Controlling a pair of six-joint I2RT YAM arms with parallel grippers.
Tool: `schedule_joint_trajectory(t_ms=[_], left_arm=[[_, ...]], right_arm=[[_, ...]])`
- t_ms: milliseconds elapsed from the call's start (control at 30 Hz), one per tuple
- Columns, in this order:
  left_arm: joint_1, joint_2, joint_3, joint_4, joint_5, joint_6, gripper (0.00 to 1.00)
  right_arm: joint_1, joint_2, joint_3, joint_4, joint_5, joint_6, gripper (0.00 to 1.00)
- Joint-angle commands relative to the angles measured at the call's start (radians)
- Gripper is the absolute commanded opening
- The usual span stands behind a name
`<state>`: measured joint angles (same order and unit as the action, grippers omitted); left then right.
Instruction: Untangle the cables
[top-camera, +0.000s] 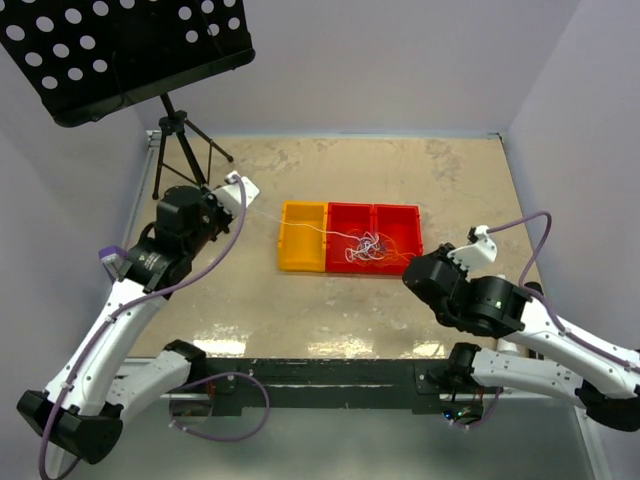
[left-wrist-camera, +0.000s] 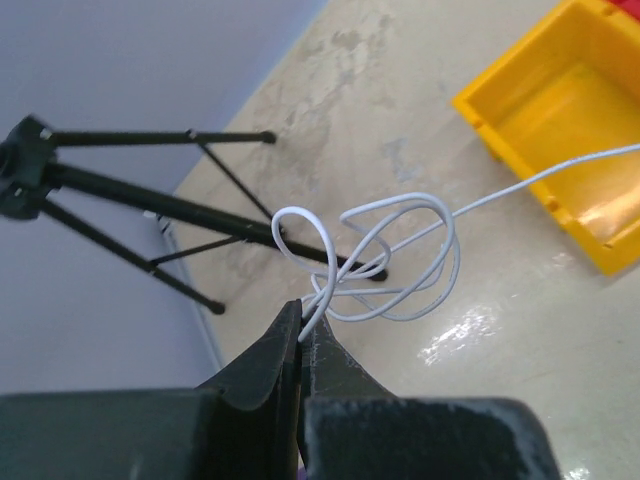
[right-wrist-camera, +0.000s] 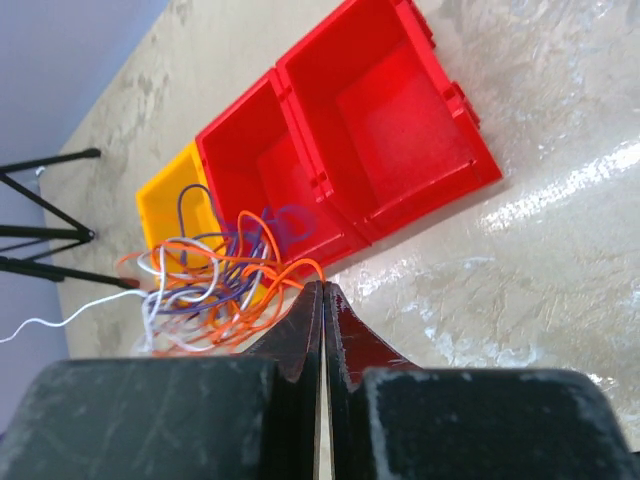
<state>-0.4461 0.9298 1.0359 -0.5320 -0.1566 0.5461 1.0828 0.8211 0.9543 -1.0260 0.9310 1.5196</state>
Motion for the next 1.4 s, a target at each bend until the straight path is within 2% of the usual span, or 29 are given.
schedule_joint_trajectory(t_ms=[0,133,233,433,600,767,867,1067,1267,1367], left_arm=[[0.159,-0.013,-0.013,0.072,-0.006,0.029,0.00],[0.312,0.001,0.009,0.110,0.066,0.015,0.00],[0.438,0.014,0.053,0.110,0.190,-0.014,0.00],[0.515,0.059,0.065,0.107,0.247,-0.014,0.00],[0.665,0.115,0.073,0.086,0.371,-0.009,0.00],[0.754,0.122,0.079,0.112,0.393,0.006,0.00],[0.811,0.153,0.156,0.072,0.448,0.000,0.00],[0.912,0.170,0.225,0.089,0.430,0.020,0.00],[0.949,0.152,0.272,0.014,0.557,0.023,0.00],[0.946,0.146,0.329,-0.080,0.719,0.024,0.00]], right_arm=[[-0.037,-0.037,0.066,-0.036,0.081,-0.042,0.00],[-0.049,-0.042,0.078,-0.040,0.083,-0.078,0.00],[-0.067,-0.066,0.074,-0.040,0.083,-0.081,0.00],[-0.099,-0.096,0.101,-0.040,0.114,-0.127,0.00],[-0.159,-0.132,0.162,-0.042,0.153,-0.206,0.00],[-0.207,-0.181,0.228,-0.042,0.198,-0.280,0.00],[-0.208,-0.180,0.235,-0.042,0.206,-0.308,0.00],[-0.224,-0.227,0.274,-0.042,0.261,-0.352,0.00],[-0.224,-0.214,0.294,-0.031,0.232,-0.374,0.00],[-0.222,-0.206,0.273,-0.007,0.186,-0.378,0.00]])
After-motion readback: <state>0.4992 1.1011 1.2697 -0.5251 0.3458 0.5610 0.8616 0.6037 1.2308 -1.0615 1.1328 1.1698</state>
